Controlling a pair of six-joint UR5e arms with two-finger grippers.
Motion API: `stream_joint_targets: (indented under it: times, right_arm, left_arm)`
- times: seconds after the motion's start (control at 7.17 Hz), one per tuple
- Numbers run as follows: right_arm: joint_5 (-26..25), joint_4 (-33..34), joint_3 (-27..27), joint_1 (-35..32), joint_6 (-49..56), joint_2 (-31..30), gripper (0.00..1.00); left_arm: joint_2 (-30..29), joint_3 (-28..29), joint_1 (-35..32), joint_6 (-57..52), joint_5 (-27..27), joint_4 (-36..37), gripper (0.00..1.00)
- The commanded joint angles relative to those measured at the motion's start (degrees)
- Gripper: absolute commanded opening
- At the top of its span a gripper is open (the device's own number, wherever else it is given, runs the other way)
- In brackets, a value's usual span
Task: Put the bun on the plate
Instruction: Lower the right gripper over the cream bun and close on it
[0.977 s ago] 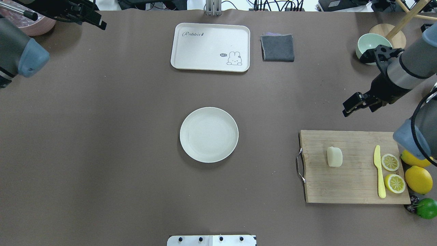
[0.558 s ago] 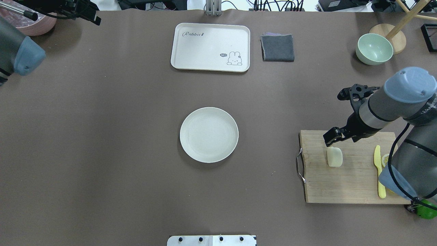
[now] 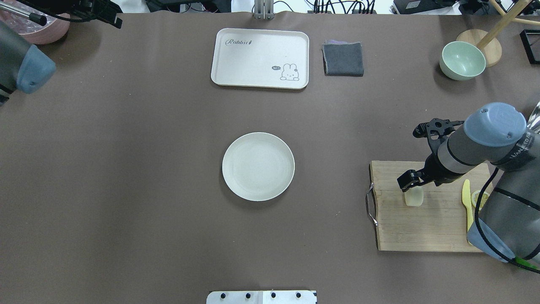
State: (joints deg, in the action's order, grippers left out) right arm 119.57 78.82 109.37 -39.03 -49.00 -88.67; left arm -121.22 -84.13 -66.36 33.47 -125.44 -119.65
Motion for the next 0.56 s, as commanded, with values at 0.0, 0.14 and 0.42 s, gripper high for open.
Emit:
stream_joint_targets:
  times: [0.0,0.14,0.42]
  right_arm:
    - [-0.04,-1.21,0.05,0.62,-2.66,0.60,0.02]
    - [-0.13,-2.52,-0.04,0.45,-2.77,0.69,0.00]
    - [-0.56,-2.62,0.66,-0.68,-2.77,1.39,0.00]
  left_arm:
    - [-0.24,1.85,0.00,-2.86,0.64,0.03,0.97]
    - [-0.24,1.95,0.00,-3.14,0.64,0.03,0.97]
    - [-0.24,1.95,-0.09,-3.15,0.64,0.03,0.97]
